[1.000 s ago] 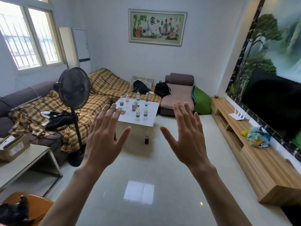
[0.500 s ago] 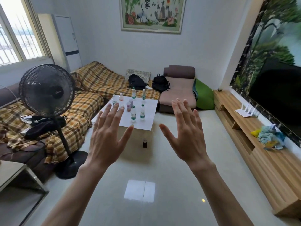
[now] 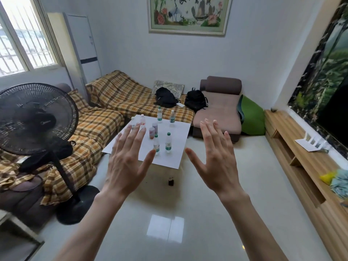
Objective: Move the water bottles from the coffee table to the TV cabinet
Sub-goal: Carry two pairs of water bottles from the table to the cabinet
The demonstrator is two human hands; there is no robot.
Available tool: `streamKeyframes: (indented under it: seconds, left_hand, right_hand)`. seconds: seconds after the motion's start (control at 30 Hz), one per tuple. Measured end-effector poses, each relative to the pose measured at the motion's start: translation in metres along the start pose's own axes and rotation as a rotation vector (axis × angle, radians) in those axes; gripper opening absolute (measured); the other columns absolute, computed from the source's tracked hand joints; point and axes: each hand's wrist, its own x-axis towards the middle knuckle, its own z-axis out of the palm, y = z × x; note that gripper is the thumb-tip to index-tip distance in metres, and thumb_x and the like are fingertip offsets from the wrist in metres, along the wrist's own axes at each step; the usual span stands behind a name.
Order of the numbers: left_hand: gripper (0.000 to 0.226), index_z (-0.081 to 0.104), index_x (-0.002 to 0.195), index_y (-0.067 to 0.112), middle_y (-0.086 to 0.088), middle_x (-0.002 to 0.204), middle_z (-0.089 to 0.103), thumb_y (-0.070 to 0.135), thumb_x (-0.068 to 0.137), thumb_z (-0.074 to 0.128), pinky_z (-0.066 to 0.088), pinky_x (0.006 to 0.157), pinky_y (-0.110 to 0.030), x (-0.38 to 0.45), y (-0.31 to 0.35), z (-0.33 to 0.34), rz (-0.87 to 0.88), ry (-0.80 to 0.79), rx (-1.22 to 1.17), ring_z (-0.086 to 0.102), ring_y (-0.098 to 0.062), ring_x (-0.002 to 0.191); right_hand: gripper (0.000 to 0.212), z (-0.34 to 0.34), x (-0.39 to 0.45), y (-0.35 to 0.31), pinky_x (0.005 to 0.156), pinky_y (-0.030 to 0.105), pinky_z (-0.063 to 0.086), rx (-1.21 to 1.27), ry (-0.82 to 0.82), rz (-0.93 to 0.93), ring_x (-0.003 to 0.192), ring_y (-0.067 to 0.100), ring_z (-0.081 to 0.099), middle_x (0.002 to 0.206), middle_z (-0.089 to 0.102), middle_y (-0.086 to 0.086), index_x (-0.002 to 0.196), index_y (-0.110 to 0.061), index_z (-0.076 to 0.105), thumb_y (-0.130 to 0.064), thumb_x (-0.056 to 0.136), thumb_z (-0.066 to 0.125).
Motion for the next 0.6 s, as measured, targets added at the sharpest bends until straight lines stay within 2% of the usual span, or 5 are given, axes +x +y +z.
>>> streamKeyframes:
  seconds: [0.3, 0.6]
  left_hand:
    - [0.074, 0.036, 0.160, 0.015, -0.004, 0.170, 0.029, 0.062, 0.104, 0.032, 0.013, 0.131, -0.043, 0.078, -0.055, 0.093, -0.032, -0.038, -0.031, 0.014, -0.017, 0.161]
    - [0.071, 0.031, 0.162, 0.018, -0.002, 0.172, 0.025, 0.059, 0.104, 0.036, 0.014, 0.131, -0.045, 0.176, -0.143, 0.202, -0.024, -0.122, -0.033, 0.012, -0.016, 0.161]
  right_hand:
    - [0.081, 0.093, 0.083, 0.040, 0.128, 0.048, 0.015, 0.007, -0.061, 0.003, 0.159, 0.014, 0.005, 0.170, 0.022, 0.000, 0.163, -0.018, 0.020, -0.067, 0.101, 0.037]
    - [0.080, 0.211, 0.196, 0.064, 0.129, 0.046, 0.012, 0.006, -0.124, 0.024, 0.159, 0.014, 0.005, 0.171, 0.020, 0.000, 0.163, -0.019, 0.018, -0.068, 0.101, 0.034]
